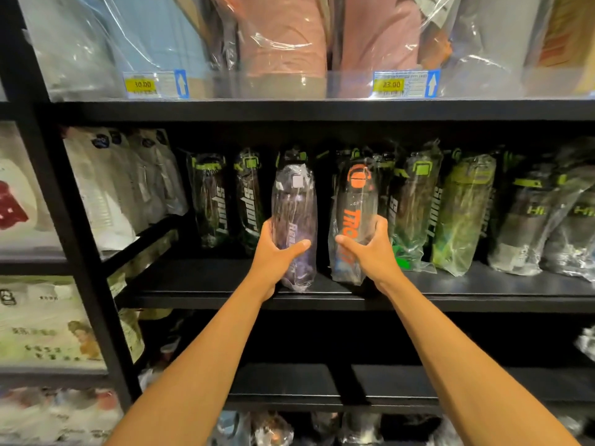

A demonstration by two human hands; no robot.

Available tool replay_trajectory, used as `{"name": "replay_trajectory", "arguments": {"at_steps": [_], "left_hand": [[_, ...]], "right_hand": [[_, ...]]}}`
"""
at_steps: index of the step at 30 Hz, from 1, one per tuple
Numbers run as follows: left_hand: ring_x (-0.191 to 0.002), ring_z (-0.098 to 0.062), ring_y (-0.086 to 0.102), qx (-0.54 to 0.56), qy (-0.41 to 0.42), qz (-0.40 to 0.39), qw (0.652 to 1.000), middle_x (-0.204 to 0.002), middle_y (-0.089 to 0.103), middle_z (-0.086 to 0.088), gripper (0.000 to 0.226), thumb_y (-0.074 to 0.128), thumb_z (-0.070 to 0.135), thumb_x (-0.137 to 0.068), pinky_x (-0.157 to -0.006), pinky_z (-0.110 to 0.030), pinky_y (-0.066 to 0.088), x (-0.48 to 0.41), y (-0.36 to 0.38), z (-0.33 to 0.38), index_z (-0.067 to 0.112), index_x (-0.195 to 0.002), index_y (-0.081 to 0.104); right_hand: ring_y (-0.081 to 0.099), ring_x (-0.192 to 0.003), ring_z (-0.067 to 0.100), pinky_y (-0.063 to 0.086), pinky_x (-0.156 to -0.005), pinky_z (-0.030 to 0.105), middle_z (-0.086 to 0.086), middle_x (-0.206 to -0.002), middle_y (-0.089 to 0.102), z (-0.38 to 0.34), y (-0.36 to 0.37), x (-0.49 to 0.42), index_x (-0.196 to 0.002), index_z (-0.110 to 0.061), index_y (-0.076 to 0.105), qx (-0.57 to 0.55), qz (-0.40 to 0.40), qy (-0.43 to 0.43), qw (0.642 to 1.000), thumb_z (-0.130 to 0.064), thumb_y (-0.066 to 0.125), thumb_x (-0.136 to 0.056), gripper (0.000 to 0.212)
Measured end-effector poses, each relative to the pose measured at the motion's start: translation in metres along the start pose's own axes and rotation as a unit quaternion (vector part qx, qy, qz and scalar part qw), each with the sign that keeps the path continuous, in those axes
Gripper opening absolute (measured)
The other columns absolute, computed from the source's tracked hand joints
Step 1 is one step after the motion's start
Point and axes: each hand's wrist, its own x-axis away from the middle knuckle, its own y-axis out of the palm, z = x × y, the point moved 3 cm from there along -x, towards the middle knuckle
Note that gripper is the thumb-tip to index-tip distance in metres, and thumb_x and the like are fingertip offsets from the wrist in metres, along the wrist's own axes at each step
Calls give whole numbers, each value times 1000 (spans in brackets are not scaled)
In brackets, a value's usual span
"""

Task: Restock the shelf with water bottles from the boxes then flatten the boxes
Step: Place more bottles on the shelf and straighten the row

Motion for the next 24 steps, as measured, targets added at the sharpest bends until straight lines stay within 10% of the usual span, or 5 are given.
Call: {"name": "replay_trajectory", "arguments": {"at_steps": [5,8,24], "left_hand": [[-126,-14,60,-46,-7,-18,999,-139,59,6,86,91,33,-77,-113,-45,46,-14,-2,-2,30,-146,39],[-129,-16,57,-74,-25,-47,996,-144,55,4,92,89,42,-75,-115,-47,43,-16,-2,-2,36,-148,33],[-124,-19,60,-112,-46,-1,993,-137,59,3,99,89,58,-60,-110,-48,49,-25,3,-4,25,-141,42]], "right_hand": [[58,-124,17,58,-95,40,3,-142,50,10,0,-8,-143,-26,28,25,-35,22,999,-61,88,-71,100],[57,-110,-3,51,-80,16,-12,-124,58,22,-2,-10,-135,-26,41,49,-35,26,998,-31,85,-84,67],[66,-106,13,56,-89,36,-6,-116,66,27,-7,-25,-122,-19,49,86,-24,40,995,-38,87,-83,57]]}}
